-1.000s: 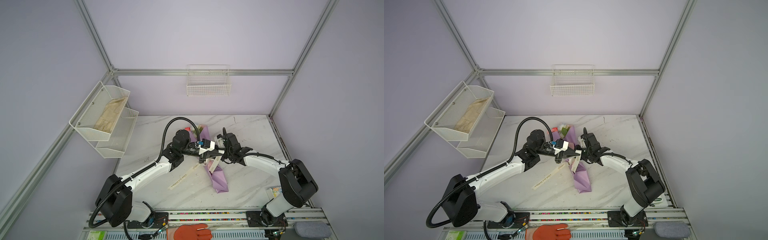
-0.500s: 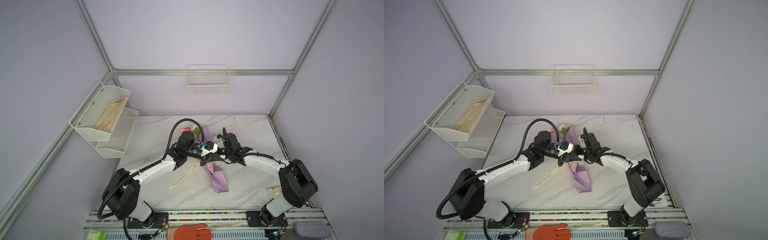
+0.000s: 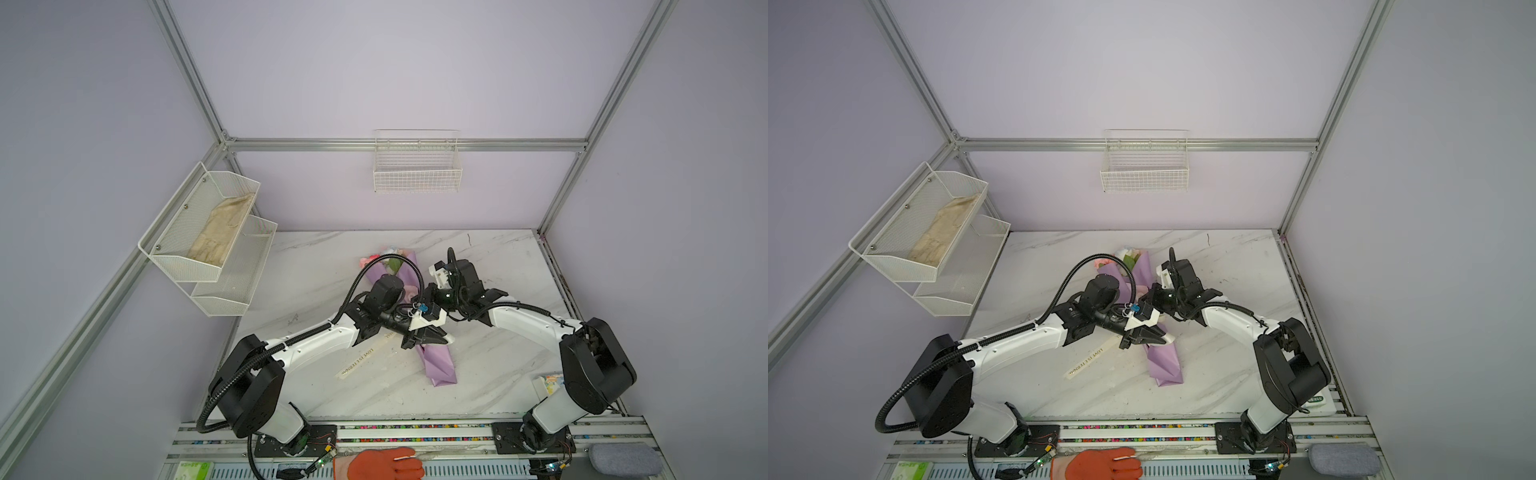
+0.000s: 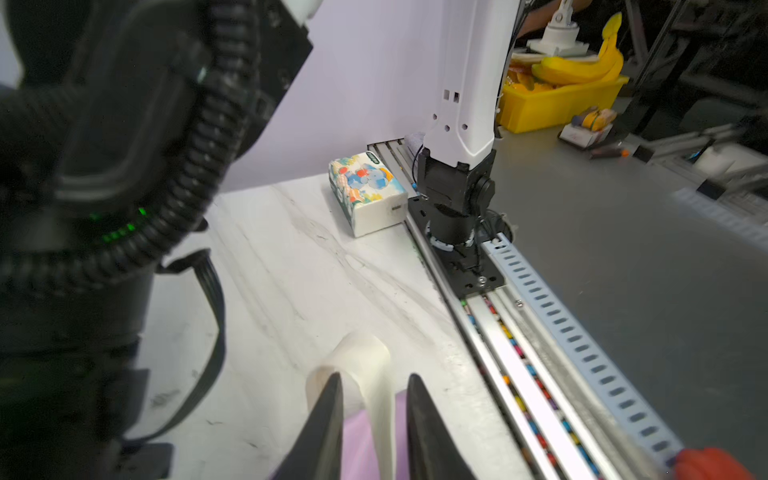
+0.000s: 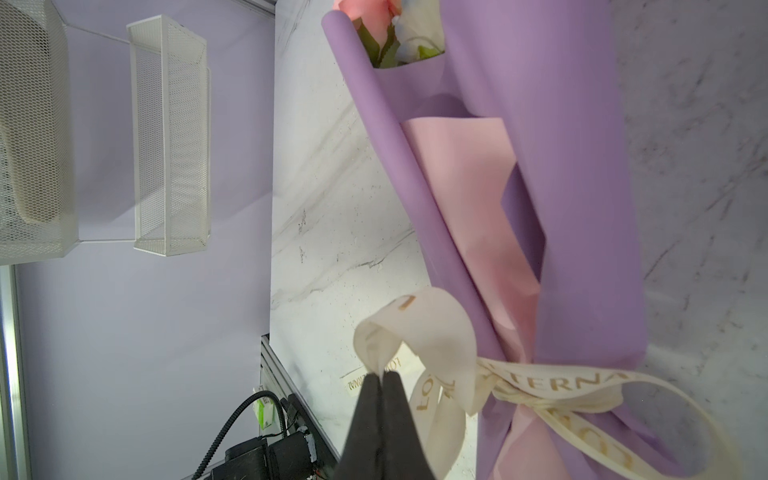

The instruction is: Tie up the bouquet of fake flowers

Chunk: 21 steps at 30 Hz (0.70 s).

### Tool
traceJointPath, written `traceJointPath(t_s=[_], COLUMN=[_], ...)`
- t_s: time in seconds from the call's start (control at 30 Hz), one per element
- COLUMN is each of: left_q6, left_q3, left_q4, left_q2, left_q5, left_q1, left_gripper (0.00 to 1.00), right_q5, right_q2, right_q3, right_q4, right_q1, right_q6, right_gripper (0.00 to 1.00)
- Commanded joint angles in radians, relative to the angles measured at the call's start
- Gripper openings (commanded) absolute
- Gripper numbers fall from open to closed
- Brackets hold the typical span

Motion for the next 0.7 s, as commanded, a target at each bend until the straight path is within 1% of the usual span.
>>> traceJointPath(t_s=[0.0,0.03,0.1,0.17,0.2,0.23,0.27,0.3,0.33,0.37,0.4,0.43,0.53,0.6,0.67], left_q6=[0.027,0.011,-0.039,-0.123,-0.18,-0.231,-0.267,-0.33,-0.387,-0.45,-0.506,-0.541,-0.551,-0.58,-0.584], left_q3=[0.048,0.037,0.001,-0.038,-0.071,-0.112,-0.152,-0.204,-0.248,-0.277,-0.31,-0.33,-0.34,-0.324,-0.303], left_q4=[-0.064,-0.07,-0.062,-0.063,-0.045,-0.017,0.016,0.064,0.103,0.136,0.167,0.191,0.214,0.21,0.214], left_q2=[-0.035,-0.06,-0.133,-0.206,-0.244,-0.287,-0.322,-0.356,-0.389,-0.412,-0.426,-0.428,-0.382,-0.326,-0.283], left_q5=[-0.072,-0.105,-0.167,-0.274,-0.354,-0.44,-0.502,-0.571,-0.631,-0.657,-0.665,-0.645,-0.56,-0.551,-0.531], left_q1=[-0.003,-0.003,-0.002,0.004,0.008,0.014,0.025,0.038,0.051,0.066,0.082,0.093,0.099,0.098,0.1], left_gripper=[0.4,0.46,0.51,0.52,0.51,0.5,0.5,0.49,0.48,0.49,0.5,0.51,0.53,0.54,0.55], right_q5=[-0.021,-0.023,-0.036,-0.041,-0.044,-0.046,-0.049,-0.054,-0.06,-0.067,-0.074,-0.081,-0.092,-0.102,-0.111], right_q2=[0.005,0.003,0.003,0.002,0.002,-0.001,-0.003,-0.004,-0.006,-0.006,-0.006,-0.007,-0.015,-0.021,-0.021], right_q3=[0.017,0.018,0.02,0.02,0.019,0.015,0.011,0.007,0.002,-0.002,-0.003,-0.003,-0.005,-0.008,-0.011], right_q4=[-0.03,-0.034,-0.046,-0.054,-0.056,-0.054,-0.051,-0.045,-0.035,-0.027,-0.021,-0.018,-0.009,0.002,0.014], right_q1=[-0.004,-0.004,-0.003,-0.004,-0.003,-0.004,-0.004,-0.003,-0.004,-0.004,-0.003,-0.003,-0.003,-0.002,-0.003], right_q6=[-0.022,-0.025,-0.048,-0.054,-0.055,-0.057,-0.055,-0.051,-0.044,-0.039,-0.036,-0.034,-0.029,-0.023,-0.015], right_gripper=[0.0,0.0,0.0,0.0,0.0,0.0,0.0,0.0,0.0,0.0,0.0,0.0,0.0,0.0,0.0])
